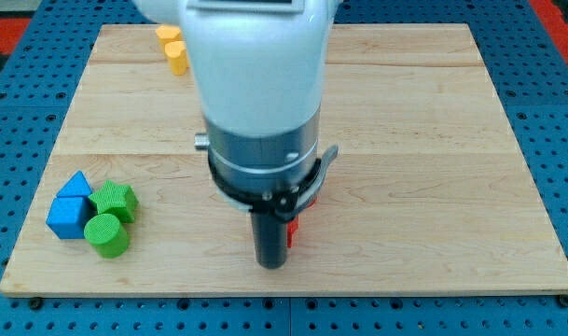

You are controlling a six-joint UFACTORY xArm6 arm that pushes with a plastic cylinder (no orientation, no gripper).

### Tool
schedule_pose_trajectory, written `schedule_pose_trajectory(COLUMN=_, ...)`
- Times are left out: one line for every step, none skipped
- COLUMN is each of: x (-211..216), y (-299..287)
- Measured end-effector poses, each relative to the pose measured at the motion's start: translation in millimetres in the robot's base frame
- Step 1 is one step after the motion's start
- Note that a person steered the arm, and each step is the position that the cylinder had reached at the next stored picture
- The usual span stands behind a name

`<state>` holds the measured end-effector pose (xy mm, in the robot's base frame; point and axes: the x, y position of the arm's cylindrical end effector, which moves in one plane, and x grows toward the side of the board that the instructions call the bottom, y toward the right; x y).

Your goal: Move the red blocks towards the top side of the board

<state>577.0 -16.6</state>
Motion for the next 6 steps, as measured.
schedule_pose_trajectory(x=-31.0, y=0.0)
schedule_pose_trajectory(x=-51.2, y=2.0)
schedule_pose_trajectory(x=-78.5, y=10.5)
schedule_pose_trajectory(x=-97.9, y=16.0)
schedule_pose_trajectory(x=-114.1, y=17.5)
schedule_pose_trajectory(x=-115.4, y=27.4)
